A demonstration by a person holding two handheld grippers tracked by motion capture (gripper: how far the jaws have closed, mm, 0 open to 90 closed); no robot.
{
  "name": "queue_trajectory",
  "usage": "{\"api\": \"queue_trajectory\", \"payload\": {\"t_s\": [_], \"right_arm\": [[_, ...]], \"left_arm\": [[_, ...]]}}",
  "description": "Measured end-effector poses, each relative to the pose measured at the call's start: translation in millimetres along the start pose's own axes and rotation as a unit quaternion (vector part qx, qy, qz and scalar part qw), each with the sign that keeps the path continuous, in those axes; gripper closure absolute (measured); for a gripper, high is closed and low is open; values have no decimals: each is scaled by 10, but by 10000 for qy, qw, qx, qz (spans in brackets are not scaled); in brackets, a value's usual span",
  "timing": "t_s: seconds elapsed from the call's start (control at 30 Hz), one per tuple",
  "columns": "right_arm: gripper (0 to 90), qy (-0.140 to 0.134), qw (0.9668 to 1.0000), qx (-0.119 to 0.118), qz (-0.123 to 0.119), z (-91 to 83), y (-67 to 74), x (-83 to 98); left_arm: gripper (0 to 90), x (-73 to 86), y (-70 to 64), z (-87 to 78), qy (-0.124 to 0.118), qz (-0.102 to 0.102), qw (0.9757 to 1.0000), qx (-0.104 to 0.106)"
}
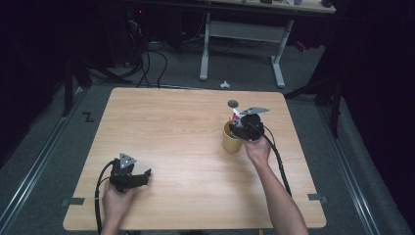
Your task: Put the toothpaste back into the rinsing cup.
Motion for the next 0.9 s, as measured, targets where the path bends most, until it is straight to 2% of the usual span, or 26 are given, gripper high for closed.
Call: {"api": "queue_trajectory", "payload": {"t_s": [0.5, 0.9], "right_arm": [[644, 89, 10000, -24, -31, 40, 22, 26], [612, 13, 10000, -77, -16, 8, 23, 3]], "left_arm": [[193, 0, 0, 0, 1, -1, 10000, 0], [193, 0, 0, 0, 1, -1, 10000, 1]]}}
Point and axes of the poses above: each handheld gripper's, and its own axes: z roughly forward along the jaws, x roughly out of its underside, y roughly to its left, the point moved 7 cm from there along z, roughly forward along the jaws
